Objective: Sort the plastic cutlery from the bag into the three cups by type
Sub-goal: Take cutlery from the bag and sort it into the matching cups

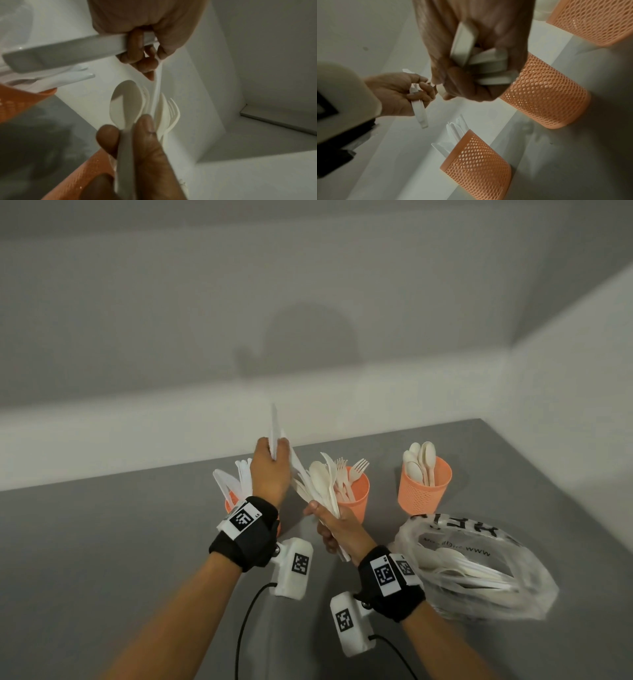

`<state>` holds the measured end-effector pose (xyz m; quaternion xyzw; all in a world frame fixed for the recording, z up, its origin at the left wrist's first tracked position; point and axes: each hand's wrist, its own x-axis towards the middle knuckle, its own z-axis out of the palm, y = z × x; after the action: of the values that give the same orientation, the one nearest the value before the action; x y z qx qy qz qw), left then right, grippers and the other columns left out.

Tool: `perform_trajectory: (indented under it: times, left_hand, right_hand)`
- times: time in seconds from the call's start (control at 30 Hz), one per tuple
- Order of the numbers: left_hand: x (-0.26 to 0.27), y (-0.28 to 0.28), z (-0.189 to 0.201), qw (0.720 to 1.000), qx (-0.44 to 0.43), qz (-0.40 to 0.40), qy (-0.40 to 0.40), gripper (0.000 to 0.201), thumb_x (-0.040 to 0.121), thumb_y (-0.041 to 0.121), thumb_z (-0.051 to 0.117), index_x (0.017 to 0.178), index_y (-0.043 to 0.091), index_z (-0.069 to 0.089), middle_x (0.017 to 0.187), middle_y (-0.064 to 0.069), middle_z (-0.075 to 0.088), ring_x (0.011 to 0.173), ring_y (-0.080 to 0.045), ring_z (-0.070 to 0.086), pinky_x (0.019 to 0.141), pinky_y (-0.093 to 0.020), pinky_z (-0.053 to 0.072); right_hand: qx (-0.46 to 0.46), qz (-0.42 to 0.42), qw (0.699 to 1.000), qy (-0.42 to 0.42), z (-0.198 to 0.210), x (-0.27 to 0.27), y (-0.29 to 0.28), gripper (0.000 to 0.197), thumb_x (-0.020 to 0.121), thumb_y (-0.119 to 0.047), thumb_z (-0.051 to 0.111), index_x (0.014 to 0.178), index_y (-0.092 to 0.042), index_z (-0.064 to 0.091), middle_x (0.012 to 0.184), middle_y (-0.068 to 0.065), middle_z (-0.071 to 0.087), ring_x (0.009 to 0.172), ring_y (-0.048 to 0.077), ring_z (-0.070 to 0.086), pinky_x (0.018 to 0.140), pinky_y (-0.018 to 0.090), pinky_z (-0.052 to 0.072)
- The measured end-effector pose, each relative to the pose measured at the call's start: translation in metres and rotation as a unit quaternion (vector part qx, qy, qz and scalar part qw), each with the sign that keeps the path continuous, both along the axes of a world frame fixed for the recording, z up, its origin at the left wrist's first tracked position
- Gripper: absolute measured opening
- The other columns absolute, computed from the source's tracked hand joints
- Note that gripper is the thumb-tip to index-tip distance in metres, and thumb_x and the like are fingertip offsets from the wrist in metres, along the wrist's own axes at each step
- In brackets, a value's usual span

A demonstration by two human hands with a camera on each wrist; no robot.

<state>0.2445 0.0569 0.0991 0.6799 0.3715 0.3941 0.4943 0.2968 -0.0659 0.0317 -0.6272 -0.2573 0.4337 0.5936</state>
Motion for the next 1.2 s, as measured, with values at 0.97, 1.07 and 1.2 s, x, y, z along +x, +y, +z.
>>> perform_trajectory:
  times: [0.97, 1.07, 1.2]
  left_hand:
    - [-0.027, 0.054, -0.007, 0.983, -0.057, 0.136, -0.110, 0.052, 0.092, 0.047, 0.047, 0.053, 0.013, 0.039, 0.051, -0.006, 0.040, 0.042, -0.011, 0.040, 0.052, -0.021, 0.040]
    - [-0.028, 0.048, -0.027, 0.990, -0.040, 0.105, -0.083, 0.049, 0.094, 0.040, 0.048, 0.055, 0.011, 0.044, 0.053, -0.006, 0.047, 0.048, -0.013, 0.047, 0.059, -0.022, 0.042]
    - [-0.029, 0.045, -0.051, 0.997, 0.001, 0.068, -0.036, 0.026, 0.094, 0.027, 0.053, 0.075, 0.010, 0.049, 0.063, -0.005, 0.053, 0.061, -0.015, 0.053, 0.073, -0.029, 0.046]
  right_hand:
    - [-0.020, -0.043, 0.999, 0.016, -0.007, 0.010, 0.003, 0.031, 0.090, -0.035, 0.058, 0.069, -0.019, 0.042, 0.043, -0.007, 0.029, 0.035, 0.007, 0.027, 0.039, 0.019, 0.029]
    - [-0.016, -0.048, 0.998, 0.028, -0.005, 0.012, 0.002, 0.037, 0.091, -0.033, 0.057, 0.063, -0.018, 0.038, 0.043, -0.005, 0.026, 0.034, 0.007, 0.024, 0.037, 0.018, 0.024]
    - [-0.010, -0.056, 0.998, 0.039, -0.004, 0.014, 0.001, 0.040, 0.092, -0.031, 0.056, 0.059, -0.017, 0.037, 0.040, -0.005, 0.028, 0.031, 0.007, 0.025, 0.035, 0.018, 0.024]
